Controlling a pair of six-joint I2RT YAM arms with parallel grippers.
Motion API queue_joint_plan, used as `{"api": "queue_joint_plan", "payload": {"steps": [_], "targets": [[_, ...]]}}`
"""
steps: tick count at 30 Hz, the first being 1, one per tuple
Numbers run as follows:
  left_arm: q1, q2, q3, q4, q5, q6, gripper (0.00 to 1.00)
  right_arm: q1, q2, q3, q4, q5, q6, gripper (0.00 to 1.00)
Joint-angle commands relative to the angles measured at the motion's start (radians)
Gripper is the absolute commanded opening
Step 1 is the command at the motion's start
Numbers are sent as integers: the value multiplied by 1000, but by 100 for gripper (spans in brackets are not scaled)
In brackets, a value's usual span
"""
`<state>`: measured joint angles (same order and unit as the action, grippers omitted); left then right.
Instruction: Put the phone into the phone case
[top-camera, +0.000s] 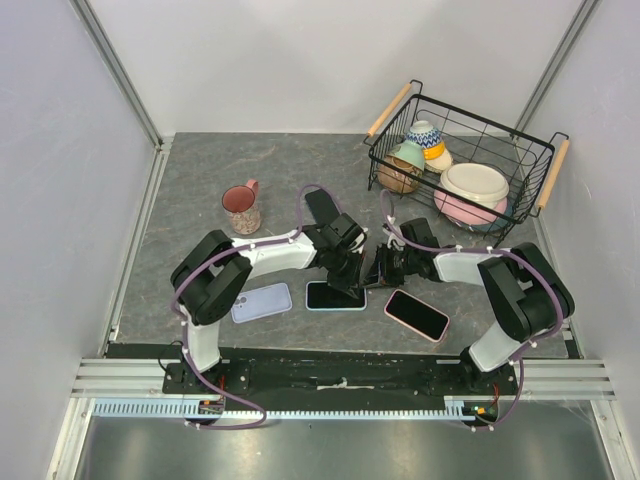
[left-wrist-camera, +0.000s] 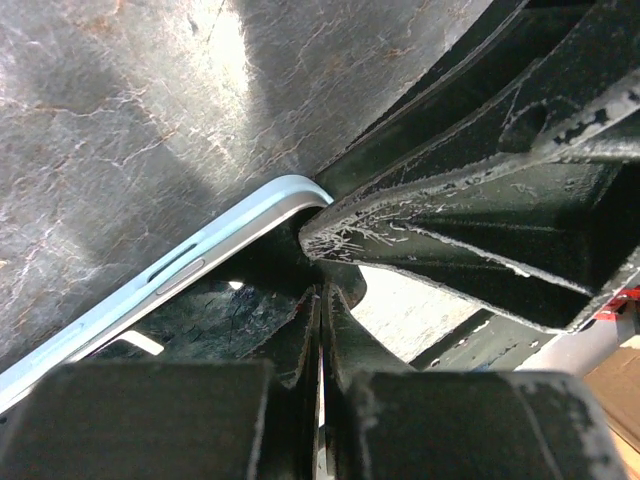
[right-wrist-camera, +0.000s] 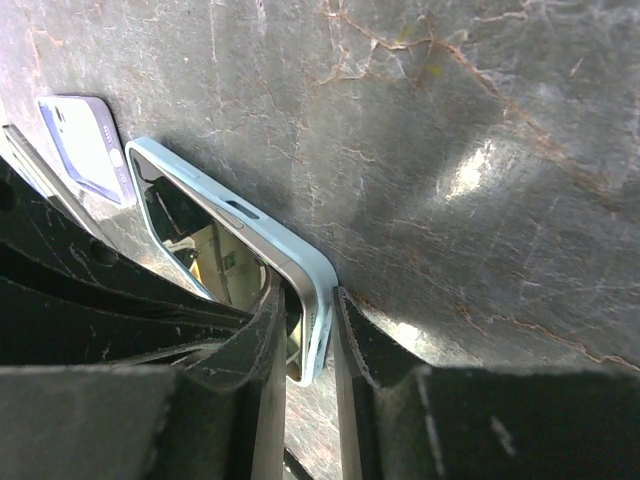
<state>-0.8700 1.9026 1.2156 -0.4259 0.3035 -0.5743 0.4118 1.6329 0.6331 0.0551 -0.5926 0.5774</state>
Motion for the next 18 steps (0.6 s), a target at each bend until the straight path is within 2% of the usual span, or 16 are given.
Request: {"api": "queue_joint_plan", "payload": {"steps": [1,12,18], "targets": [[8,62,15,-94,-44,56,2,36,88,2,-133,303,-83,23],[8,82,50,-139,-44,59,2,136,179,45,-179,465,-50,15],[8,69,58,-142,-61,62,2,166,179,69,-225,543,-50,3]]}}
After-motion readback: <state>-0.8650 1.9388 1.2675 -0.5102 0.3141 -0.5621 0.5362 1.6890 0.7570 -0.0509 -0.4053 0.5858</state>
